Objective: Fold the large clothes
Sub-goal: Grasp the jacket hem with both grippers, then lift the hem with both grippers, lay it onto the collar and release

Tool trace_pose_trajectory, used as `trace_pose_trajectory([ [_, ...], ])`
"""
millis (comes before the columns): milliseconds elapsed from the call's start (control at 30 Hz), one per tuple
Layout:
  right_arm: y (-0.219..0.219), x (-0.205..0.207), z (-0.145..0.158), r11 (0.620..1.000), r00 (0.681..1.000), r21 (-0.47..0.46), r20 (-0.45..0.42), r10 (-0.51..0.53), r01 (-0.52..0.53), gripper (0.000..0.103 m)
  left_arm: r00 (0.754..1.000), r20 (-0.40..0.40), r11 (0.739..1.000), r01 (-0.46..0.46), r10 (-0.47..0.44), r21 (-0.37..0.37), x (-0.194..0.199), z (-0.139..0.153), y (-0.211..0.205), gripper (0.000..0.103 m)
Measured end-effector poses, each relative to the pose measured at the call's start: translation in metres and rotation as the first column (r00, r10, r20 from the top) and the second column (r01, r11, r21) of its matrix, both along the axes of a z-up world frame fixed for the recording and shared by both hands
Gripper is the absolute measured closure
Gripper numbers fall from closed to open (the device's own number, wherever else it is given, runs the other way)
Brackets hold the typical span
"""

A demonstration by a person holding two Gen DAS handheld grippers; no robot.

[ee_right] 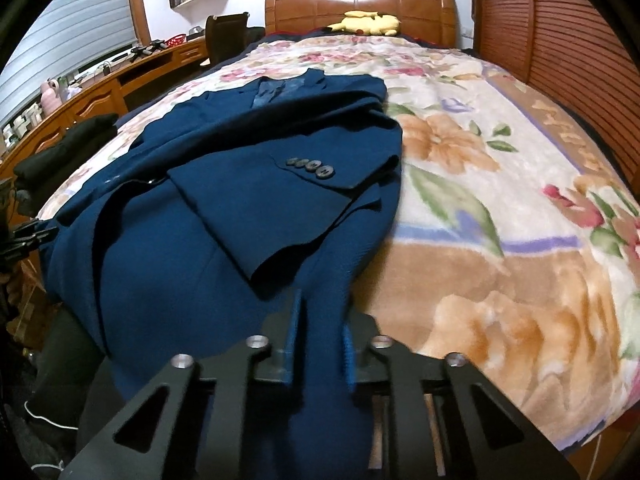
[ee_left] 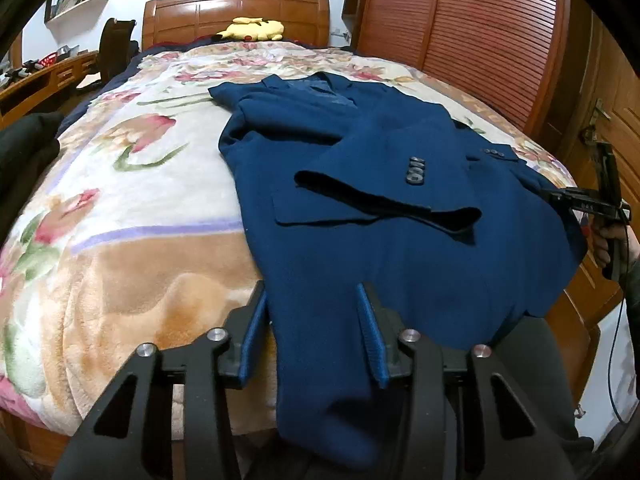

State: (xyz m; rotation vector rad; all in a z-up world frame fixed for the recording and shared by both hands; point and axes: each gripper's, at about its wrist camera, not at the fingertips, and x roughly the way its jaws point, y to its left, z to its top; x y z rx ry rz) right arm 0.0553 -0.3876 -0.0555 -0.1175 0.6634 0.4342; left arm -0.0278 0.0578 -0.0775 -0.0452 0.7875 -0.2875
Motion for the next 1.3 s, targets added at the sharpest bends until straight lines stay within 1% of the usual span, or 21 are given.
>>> trace_pose_trajectory([
  [33,0.000,-0.001,0.001,1.000,1.000,0.009,0.006,0.000,0.000,0.094,1.000,0.002,1.000,-0.002,0.002,0.004,0.000,0.003,-0.001,0.092],
  [67,0.001,-0.002,0.003,1.000,1.000,0.017,0.018,0.000,0.000,0.096,1.000,0.007,1.000,-0.001,0.001,0.004,-0.001,0.007,-0.001,0.095],
  [133,0.003,-0.006,0.008,1.000,0.999,0.027,0.051,0.001,-0.002,0.096,0.999,0.039,1.000,-0.004,0.004,0.006,-0.004,0.019,-0.003,0.096],
  [167,0.004,-0.008,0.011,0.999,0.998,0.032,0.065,0.002,-0.004,0.097,0.998,0.064,1.000,-0.009,0.008,0.009,-0.007,0.027,-0.004,0.097],
  [233,0.007,-0.013,0.020,0.999,0.996,0.042,0.093,0.005,-0.009,0.097,0.992,0.123,1.000,-0.017,0.018,-0.008,-0.014,0.048,-0.005,0.097],
  [333,0.010,-0.025,0.039,0.997,0.988,0.072,0.152,0.008,-0.019,0.097,0.981,0.194,0.999,-0.016,0.022,-0.032,-0.022,0.079,-0.005,0.097],
  [400,0.011,-0.036,0.053,0.995,0.981,0.099,0.193,0.012,-0.031,0.097,0.971,0.239,0.999,-0.011,0.019,-0.033,-0.028,0.099,-0.008,0.097],
  [533,0.012,-0.055,0.077,0.990,0.966,0.131,0.258,0.022,-0.058,0.098,0.956,0.295,1.000,0.004,0.004,-0.027,-0.039,0.126,-0.012,0.097],
  [867,0.002,-0.111,0.111,0.979,0.924,0.156,0.376,0.065,-0.133,0.098,0.925,0.379,1.000,0.028,-0.021,-0.014,-0.051,0.186,-0.010,0.097],
  [933,-0.003,-0.122,0.120,0.977,0.914,0.155,0.399,0.070,-0.143,0.098,0.914,0.404,0.999,0.036,-0.031,-0.005,-0.060,0.204,-0.014,0.097],
  [1100,-0.016,-0.146,0.134,0.975,0.889,0.159,0.454,0.064,-0.152,0.098,0.888,0.457,0.998,0.055,-0.056,0.017,-0.073,0.238,-0.018,0.097],
  [1233,-0.029,-0.164,0.147,0.973,0.867,0.165,0.495,0.057,-0.158,0.098,0.870,0.490,0.999,0.046,-0.054,0.029,-0.080,0.254,-0.019,0.097],
  [1300,-0.034,-0.167,0.152,0.974,0.855,0.169,0.517,0.044,-0.153,0.098,0.873,0.486,0.999,0.036,-0.043,0.023,-0.072,0.255,-0.018,0.097],
])
